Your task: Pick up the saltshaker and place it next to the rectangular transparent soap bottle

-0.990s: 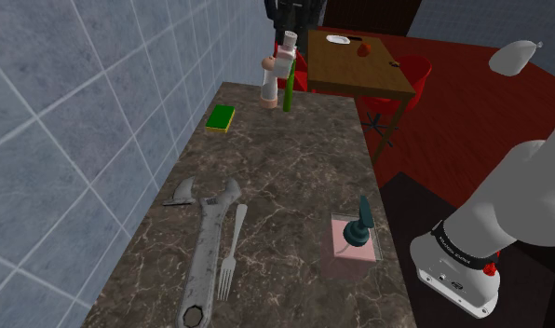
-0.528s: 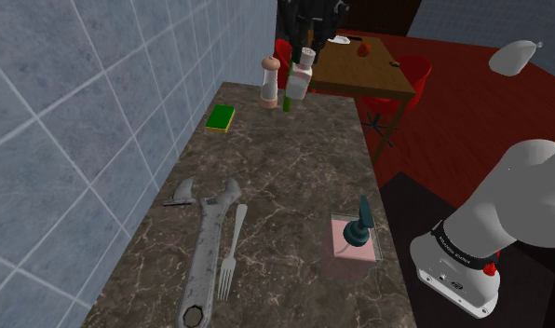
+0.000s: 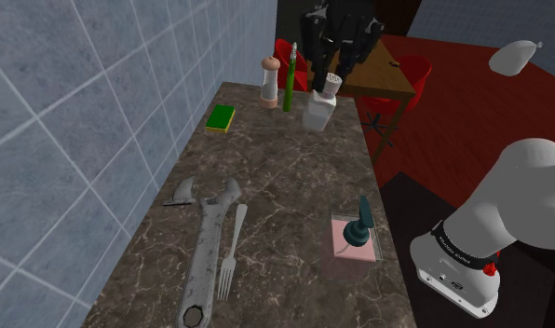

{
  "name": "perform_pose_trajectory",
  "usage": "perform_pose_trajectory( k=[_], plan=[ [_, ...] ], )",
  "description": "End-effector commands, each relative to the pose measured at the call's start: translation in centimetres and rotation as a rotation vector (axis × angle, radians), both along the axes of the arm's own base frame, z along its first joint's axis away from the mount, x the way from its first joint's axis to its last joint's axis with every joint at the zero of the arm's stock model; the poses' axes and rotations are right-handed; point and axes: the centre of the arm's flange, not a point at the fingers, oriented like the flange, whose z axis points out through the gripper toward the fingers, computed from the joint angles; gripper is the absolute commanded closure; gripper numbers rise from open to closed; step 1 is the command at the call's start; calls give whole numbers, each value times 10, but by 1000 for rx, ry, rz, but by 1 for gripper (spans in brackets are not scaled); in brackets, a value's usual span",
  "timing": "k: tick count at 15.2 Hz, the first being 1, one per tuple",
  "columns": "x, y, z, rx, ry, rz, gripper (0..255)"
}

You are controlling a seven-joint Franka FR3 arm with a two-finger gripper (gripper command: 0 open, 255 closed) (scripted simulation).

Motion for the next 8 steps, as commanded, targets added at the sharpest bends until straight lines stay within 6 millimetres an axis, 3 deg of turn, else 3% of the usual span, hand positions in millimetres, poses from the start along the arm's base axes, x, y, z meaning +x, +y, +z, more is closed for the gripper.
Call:
perform_pose_trajectory(
  k=[1,8],
  plan=[
    [-25,7,0,0,1,-1,255],
    [-111,41,0,0,1,-1,255]
  ],
)
